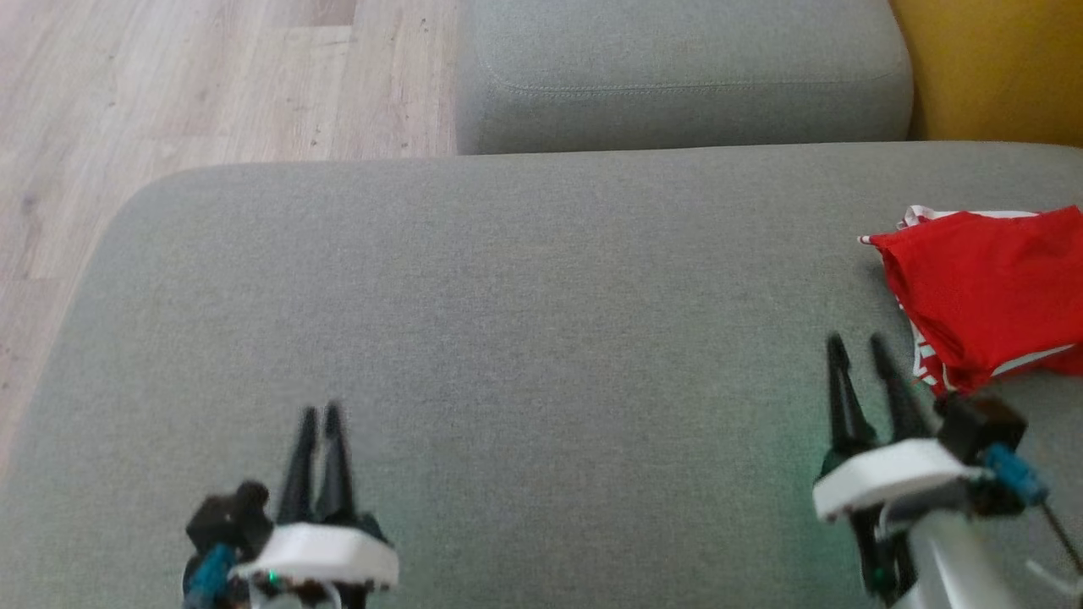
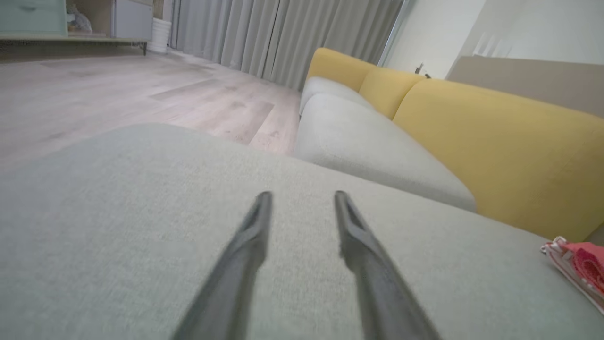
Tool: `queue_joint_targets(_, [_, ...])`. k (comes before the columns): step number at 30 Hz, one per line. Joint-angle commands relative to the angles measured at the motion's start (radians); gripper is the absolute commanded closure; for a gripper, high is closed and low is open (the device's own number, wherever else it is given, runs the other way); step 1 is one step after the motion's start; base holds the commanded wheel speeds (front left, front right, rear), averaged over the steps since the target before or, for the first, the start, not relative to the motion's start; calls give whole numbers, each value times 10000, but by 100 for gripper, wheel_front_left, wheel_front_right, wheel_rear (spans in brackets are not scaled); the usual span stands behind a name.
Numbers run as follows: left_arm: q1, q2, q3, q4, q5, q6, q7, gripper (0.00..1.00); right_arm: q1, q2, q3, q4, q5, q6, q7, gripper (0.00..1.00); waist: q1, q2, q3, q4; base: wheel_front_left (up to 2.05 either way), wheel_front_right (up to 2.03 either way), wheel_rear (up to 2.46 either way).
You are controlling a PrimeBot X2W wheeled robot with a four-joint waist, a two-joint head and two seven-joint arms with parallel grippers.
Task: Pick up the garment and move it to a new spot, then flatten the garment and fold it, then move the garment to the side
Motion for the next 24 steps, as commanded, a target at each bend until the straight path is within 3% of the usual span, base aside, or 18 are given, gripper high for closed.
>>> queue_joint_targets(1, [29,-4,4,86,-13,-3,21,100,28,4,-4,83,13,0,9,100,0,0,1,-1,0,0,0])
queue_joint_targets(24, [52,4,575,19,-2121,-272,703,100,249,10,-228,-187,2533,-3,665,100,0,0,41,-81,0,0,0])
